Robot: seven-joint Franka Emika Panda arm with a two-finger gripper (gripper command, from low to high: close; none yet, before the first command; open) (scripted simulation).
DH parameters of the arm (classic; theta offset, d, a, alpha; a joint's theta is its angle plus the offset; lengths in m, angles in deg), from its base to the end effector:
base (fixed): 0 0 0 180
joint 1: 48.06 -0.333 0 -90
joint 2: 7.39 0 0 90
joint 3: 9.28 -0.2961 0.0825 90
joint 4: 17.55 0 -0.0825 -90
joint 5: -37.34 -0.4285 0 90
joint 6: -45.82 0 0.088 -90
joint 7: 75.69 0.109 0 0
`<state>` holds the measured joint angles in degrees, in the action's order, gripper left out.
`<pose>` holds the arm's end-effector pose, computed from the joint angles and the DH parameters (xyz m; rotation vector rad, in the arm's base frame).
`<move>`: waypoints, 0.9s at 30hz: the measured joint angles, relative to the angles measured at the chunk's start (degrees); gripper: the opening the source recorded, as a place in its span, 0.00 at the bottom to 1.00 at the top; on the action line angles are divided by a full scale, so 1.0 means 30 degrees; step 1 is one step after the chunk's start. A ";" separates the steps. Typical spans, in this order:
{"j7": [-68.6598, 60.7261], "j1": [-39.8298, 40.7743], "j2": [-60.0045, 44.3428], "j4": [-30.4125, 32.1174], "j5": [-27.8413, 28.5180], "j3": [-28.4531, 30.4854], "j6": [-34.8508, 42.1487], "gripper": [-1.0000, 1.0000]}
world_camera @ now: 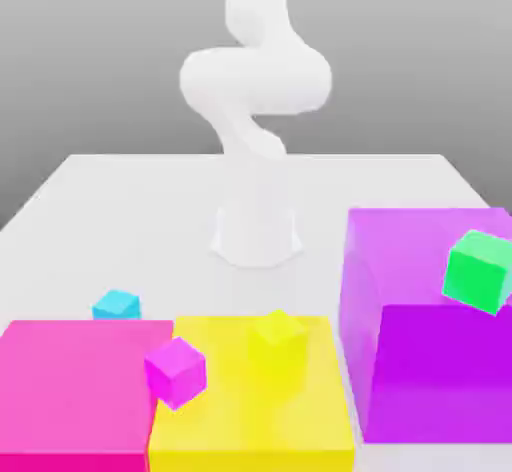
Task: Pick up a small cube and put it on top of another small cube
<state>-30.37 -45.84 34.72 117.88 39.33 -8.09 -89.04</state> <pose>0.4325 -0.0283 0.6422 -2.4988 1.1088 -0.9769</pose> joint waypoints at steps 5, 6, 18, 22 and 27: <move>-0.0502 0.1811 -0.3032 0.2803 0.1429 0.1288 -0.2437 0.50; -0.0629 0.2174 -0.3629 0.3353 0.1676 0.1600 -0.2917 0.50; -0.3363 0.5938 -1.0552 0.9819 0.2965 0.6217 -0.8616 0.50; -0.5595 0.6129 -1.3074 1.1241 0.0951 0.7322 -1.0702 0.50; -0.9708 0.9200 -1.6623 1.0742 -0.4813 0.2756 -1.3471 0.50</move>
<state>-59.49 -18.24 -15.15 150.10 24.89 0.18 -129.45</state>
